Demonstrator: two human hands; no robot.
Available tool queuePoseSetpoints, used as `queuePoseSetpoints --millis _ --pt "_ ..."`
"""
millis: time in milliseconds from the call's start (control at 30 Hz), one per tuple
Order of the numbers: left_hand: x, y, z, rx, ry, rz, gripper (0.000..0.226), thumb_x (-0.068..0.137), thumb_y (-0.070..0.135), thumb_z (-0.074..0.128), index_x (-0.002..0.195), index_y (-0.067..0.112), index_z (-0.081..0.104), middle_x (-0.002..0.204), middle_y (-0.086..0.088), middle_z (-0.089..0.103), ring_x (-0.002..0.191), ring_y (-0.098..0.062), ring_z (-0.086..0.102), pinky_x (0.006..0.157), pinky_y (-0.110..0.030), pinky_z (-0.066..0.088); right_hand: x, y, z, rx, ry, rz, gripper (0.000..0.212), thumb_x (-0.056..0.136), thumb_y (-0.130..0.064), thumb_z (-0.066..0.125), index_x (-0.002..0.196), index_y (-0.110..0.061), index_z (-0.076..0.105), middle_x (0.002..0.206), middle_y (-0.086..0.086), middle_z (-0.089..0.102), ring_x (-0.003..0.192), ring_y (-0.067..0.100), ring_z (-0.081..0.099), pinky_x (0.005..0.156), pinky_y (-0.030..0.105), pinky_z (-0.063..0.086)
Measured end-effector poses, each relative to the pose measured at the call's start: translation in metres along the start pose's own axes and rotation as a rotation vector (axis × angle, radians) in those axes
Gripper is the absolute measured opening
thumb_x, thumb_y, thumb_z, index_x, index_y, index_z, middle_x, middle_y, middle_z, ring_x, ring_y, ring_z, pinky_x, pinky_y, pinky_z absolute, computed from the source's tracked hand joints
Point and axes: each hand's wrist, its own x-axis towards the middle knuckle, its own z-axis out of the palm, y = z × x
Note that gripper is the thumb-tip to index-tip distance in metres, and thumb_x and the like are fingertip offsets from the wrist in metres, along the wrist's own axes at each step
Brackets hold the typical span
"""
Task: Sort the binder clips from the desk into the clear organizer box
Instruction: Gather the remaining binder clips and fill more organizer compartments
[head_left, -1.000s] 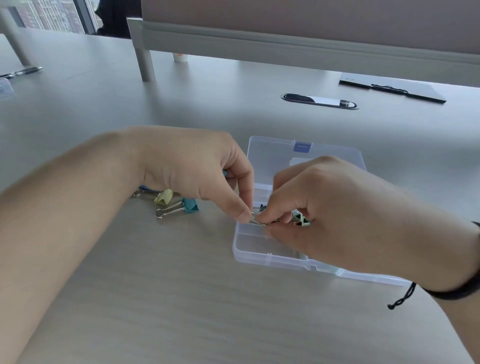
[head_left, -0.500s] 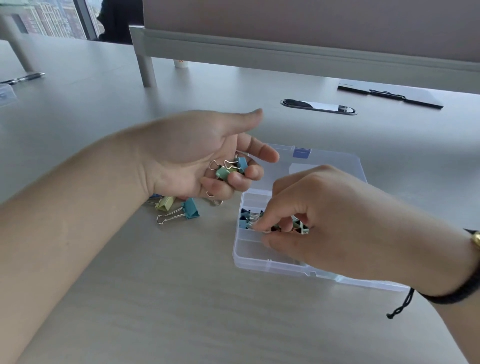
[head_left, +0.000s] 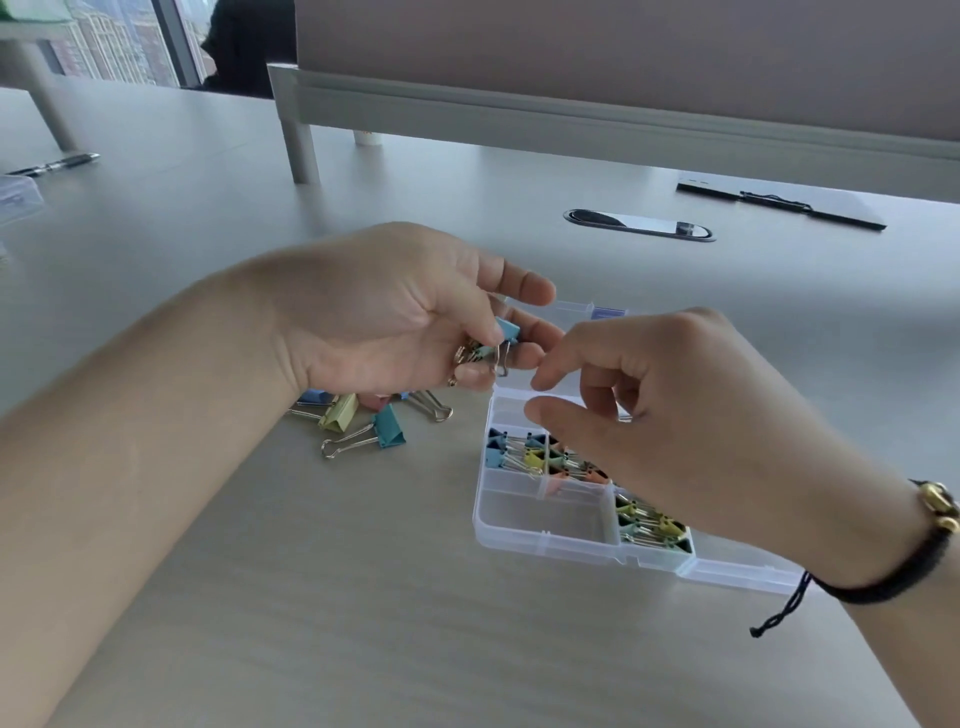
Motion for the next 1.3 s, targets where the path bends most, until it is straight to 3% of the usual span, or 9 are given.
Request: queuePoseSetpoints --millis 300,433,500,600,733,833,1033,1167,1300 --pt "-0.001 0.0 0.006 0.053 0.049 0.034 0.022 0.093 -0.003 0.049 0.113 0.0 0.057 0.09 -0.018 0.067 0.074 -0.022 0.068 0.044 -0.02 0.043 0.001 -0.006 0.004 0.053 0.157 -0.018 0.024 0.078 -0.055 0.064 0.095 -0.039 0.059 0.074 -0.014 0.06 0.061 0.01 0.056 0.053 0.03 0.049" --pt "0.0 0.002 0.01 0.027 0.113 0.067 0.021 0.098 0.003 0.049 0.115 -0.002 0.058 0.097 -0.02 0.066 0.071 -0.018 0.07 0.044 -0.017 0.045 0.007 -0.009 0.01 0.112 0.183 -0.011 0.029 0.079 -0.055 0.067 0.1 -0.038 0.059 0.078 -0.014 0.06 0.069 0.004 0.056 0.057 0.015 0.043" --pt "0.002 0.001 0.014 -0.018 0.157 0.089 0.02 0.1 0.003 0.046 0.116 -0.001 0.056 0.098 -0.022 0.063 0.06 -0.012 0.067 0.042 -0.017 0.044 0.013 -0.01 0.013 0.156 0.222 0.009 0.028 0.079 -0.054 0.07 0.098 -0.036 0.061 0.075 -0.013 0.06 0.068 -0.001 0.055 0.058 0.01 0.04" --pt "0.007 -0.002 0.017 -0.138 0.221 0.108 0.022 0.1 0.0 0.042 0.118 0.0 0.056 0.093 -0.016 0.06 0.061 -0.01 0.065 0.041 -0.017 0.044 0.019 -0.01 0.017 0.154 0.237 0.027 0.024 0.081 -0.053 0.071 0.098 -0.037 0.064 0.072 -0.012 0.06 0.065 0.0 0.054 0.056 0.01 0.039" --pt "0.007 -0.001 0.012 -0.285 0.231 0.122 0.021 0.098 -0.003 0.042 0.105 0.003 0.062 0.081 -0.013 0.067 0.073 -0.019 0.067 0.058 -0.022 0.058 0.025 -0.009 0.014 0.176 0.231 0.014 0.015 0.084 -0.042 0.072 0.096 -0.032 0.073 0.065 -0.014 0.059 0.059 -0.002 0.053 0.055 0.009 0.038" --pt "0.003 0.002 0.012 -0.308 0.17 0.132 0.027 0.097 -0.009 0.039 0.107 0.002 0.061 0.087 -0.018 0.069 0.081 -0.024 0.069 0.074 -0.027 0.061 0.028 -0.007 0.01 0.168 0.262 0.007 0.01 0.084 -0.034 0.074 0.091 -0.027 0.076 0.065 -0.015 0.064 0.058 -0.001 0.053 0.056 0.009 0.039" --pt "0.0 0.0 0.019 -0.157 0.122 0.158 0.032 0.095 -0.013 0.038 0.111 -0.001 0.062 0.105 -0.02 0.071 0.093 -0.023 0.07 0.086 -0.026 0.058 0.029 0.0 0.004 0.192 0.239 0.136 0.009 0.081 -0.037 0.075 0.082 -0.028 0.077 0.059 -0.016 0.064 0.051 -0.001 0.054 0.049 0.009 0.036" --pt "0.006 -0.011 0.033 -0.043 0.217 0.228 0.018 0.094 -0.004 0.052 0.104 0.001 0.066 0.099 -0.017 0.073 0.09 -0.019 0.072 0.081 -0.026 0.059 0.026 0.006 -0.003 0.19 0.193 0.187 0.015 0.082 -0.037 0.074 0.073 -0.026 0.075 0.058 -0.005 0.067 0.054 0.008 0.063 0.051 0.027 0.051" --pt "0.01 -0.019 0.049 0.086 0.296 0.331 0.013 0.095 0.002 0.056 0.1 0.002 0.068 0.093 -0.014 0.075 0.088 -0.02 0.074 0.077 -0.025 0.059 0.021 0.011 -0.019 0.297 0.179 0.203 0.016 0.081 -0.034 0.075 0.069 -0.023 0.074 0.058 0.0 0.07 0.044 0.006 0.055 0.047 0.028 0.05"
